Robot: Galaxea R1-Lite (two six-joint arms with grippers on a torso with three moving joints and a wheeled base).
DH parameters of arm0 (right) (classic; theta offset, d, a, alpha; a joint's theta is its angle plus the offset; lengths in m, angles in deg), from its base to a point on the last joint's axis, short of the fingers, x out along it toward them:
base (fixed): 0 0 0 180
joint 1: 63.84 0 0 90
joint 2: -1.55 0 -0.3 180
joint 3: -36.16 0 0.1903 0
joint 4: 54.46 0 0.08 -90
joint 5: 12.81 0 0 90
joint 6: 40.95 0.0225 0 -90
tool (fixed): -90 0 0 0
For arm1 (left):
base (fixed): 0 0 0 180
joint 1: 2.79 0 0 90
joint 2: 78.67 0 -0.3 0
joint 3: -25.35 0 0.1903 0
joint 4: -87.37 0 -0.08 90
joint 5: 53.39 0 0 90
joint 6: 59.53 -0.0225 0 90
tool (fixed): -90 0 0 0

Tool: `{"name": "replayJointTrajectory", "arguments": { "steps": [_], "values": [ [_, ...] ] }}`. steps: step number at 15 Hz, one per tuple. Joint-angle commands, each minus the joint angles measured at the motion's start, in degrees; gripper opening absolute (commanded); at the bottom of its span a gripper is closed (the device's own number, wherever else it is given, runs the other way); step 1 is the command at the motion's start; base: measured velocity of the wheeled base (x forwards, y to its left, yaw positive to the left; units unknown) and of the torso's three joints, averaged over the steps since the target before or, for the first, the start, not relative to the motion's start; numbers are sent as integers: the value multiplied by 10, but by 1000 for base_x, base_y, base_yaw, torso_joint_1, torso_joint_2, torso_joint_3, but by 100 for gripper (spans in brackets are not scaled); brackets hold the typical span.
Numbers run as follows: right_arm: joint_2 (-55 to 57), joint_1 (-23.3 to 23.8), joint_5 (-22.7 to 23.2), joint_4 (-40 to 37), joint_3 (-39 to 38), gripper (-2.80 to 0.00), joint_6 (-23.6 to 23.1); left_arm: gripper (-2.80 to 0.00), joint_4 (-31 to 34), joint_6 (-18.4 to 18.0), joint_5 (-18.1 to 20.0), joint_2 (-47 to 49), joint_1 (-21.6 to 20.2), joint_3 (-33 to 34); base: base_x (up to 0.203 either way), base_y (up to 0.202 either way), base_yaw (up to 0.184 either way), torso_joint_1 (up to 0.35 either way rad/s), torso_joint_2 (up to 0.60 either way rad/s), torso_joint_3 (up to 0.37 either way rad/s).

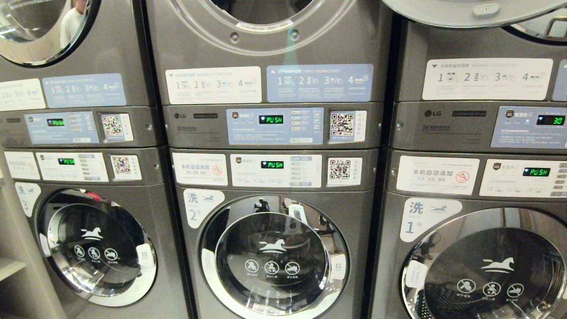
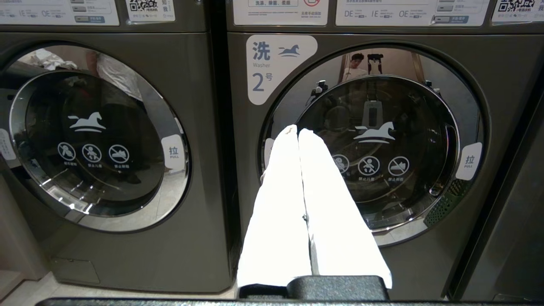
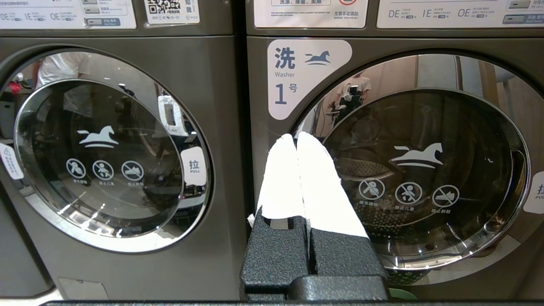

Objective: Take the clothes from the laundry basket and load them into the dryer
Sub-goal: Take the clothes out of the basket

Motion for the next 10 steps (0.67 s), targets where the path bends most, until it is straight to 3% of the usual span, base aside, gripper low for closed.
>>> {"name": "replayJointTrajectory", "arguments": {
  "steps": [1,6,10],
  "values": [
    [-1,0,0,0,0,-280,0,-280,0,0,0,0,0,0,0,0,0,0,0,0],
    [-1,0,0,0,0,-280,0,-280,0,0,0,0,0,0,0,0,0,-29,53,11],
    [-1,0,0,0,0,-280,0,-280,0,0,0,0,0,0,0,0,0,-3,28,-157]
  ]
}}
